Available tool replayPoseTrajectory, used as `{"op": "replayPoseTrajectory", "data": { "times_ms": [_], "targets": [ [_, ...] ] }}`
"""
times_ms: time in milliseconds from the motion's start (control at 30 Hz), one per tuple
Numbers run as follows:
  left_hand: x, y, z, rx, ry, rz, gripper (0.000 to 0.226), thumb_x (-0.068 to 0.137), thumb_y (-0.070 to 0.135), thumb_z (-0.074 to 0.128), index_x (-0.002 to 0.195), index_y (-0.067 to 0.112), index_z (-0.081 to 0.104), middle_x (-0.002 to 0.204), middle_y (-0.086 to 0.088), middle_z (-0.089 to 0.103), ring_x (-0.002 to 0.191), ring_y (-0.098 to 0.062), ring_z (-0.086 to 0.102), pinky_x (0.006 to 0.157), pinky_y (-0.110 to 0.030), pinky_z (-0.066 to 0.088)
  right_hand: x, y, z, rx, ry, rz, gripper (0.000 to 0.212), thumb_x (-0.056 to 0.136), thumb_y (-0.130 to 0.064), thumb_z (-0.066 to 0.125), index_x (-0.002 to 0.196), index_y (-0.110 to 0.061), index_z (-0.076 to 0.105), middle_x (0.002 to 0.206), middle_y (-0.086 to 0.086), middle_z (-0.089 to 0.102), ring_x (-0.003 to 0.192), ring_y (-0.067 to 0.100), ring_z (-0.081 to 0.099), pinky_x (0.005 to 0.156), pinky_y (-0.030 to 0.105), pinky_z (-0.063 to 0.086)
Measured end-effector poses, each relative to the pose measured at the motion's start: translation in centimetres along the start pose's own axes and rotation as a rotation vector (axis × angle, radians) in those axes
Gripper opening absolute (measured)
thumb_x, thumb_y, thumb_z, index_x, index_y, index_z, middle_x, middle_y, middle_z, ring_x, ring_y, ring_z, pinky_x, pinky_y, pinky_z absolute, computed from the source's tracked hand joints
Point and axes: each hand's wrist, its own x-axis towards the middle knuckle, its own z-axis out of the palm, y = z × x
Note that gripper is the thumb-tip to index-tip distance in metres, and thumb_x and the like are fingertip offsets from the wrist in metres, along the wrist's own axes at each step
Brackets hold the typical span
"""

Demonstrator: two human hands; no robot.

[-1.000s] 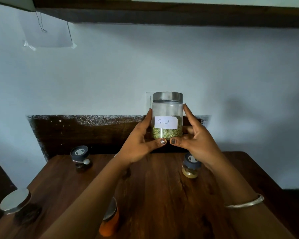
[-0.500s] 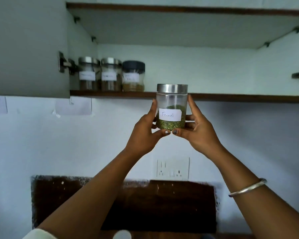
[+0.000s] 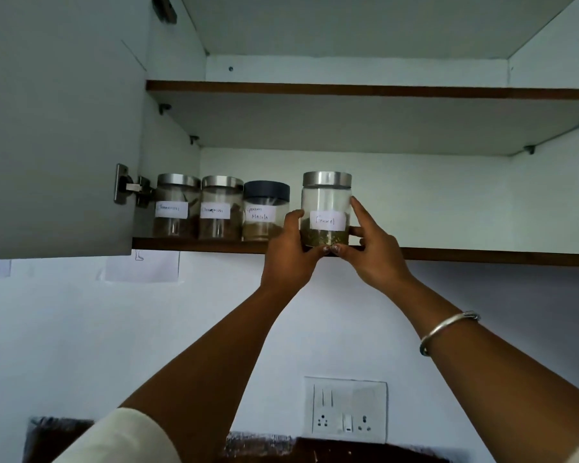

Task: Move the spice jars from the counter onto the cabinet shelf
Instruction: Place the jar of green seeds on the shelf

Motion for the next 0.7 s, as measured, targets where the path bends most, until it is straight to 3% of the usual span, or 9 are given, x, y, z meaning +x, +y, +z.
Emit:
{"op": "replayPoseTrajectory", "data": {
  "times_ms": [100,233,333,467,700],
  "targets": [
    [0.3,-1.3,0.7,0.010,0.020,0.005,0.058,0.084,0.017,0.068,0.135,0.013,0.041,0.121,-0.008,0.063,0.104,-0.021,0.065,0.088,-0.035,0.053,1.0,0.6,0.8,-0.101,0.010,0.011,0.080,0.085,-0.042,0.062,0.148,-0.036,0.014,0.136,-0.001,0.055,0.112,0.024,0.061,0.095,0.039,0.048],
    [0.6,-2.6,1.6,0.179,0.087,0.030,0.051,0.092,0.026,0.055,0.139,0.014,0.041,0.123,-0.011,0.054,0.105,-0.023,0.059,0.088,-0.029,0.047,2.1,0.9,2.2,-0.277,0.040,0.078,0.064,0.087,-0.063,0.042,0.143,-0.035,0.024,0.126,-0.002,0.063,0.113,0.029,0.058,0.102,0.044,0.041],
    [0.7,-2.7,1.9,0.278,0.093,-0.016,0.053,0.096,0.031,0.046,0.145,0.015,0.032,0.134,-0.012,0.039,0.116,-0.024,0.049,0.094,-0.028,0.041,2.2,0.5,3.4,-0.367,0.080,0.123,0.056,0.091,-0.061,0.034,0.135,-0.027,0.037,0.116,0.002,0.066,0.114,0.032,0.053,0.103,0.044,0.029],
    [0.8,-2.5,2.2,0.353,0.080,-0.063,0.055,0.098,0.032,0.040,0.148,0.013,0.024,0.139,-0.011,0.033,0.121,-0.026,0.047,0.099,-0.032,0.040,2.2,0.0,3.8,-0.405,0.097,0.187,0.051,0.091,-0.059,0.034,0.121,-0.019,0.048,0.110,0.006,0.066,0.115,0.032,0.048,0.102,0.044,0.026],
    [0.8,-2.3,2.4,0.322,0.147,-0.087,0.037,0.094,0.025,0.051,0.125,0.006,0.044,0.126,-0.011,0.045,0.109,-0.027,0.053,0.084,-0.032,0.044,2.1,-0.2,4.2,-0.497,0.082,0.185,0.045,0.093,-0.056,0.033,0.110,-0.020,0.054,0.102,0.005,0.066,0.113,0.031,0.045,0.100,0.041,0.027]
  ]
}}
